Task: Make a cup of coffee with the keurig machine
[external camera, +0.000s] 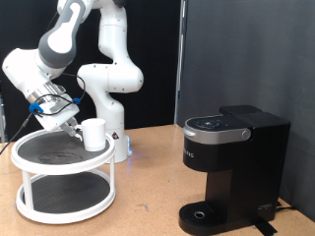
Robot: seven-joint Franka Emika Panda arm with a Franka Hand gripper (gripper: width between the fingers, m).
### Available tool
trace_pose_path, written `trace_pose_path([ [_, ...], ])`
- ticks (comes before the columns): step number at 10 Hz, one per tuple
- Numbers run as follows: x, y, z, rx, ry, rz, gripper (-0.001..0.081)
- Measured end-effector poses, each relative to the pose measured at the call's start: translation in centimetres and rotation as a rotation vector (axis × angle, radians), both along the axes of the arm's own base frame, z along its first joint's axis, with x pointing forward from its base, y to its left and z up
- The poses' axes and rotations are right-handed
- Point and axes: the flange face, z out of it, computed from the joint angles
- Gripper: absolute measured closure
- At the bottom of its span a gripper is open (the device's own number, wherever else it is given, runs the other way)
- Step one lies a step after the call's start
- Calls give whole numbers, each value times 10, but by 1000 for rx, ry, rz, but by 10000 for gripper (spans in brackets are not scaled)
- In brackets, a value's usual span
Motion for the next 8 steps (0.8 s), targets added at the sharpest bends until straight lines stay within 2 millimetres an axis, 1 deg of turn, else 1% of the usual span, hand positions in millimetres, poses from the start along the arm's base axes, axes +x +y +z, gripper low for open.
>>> trace_pose_path([
  [1,0,0,0,-1,-2,-1,760],
  [2,0,0,0,-2,-2,-1,760],
  [3,0,0,0,-2,-3,-1,791],
  [6,0,0,0,5,-1,1,803],
  [8,-1,4,5,59,14,20,804],
])
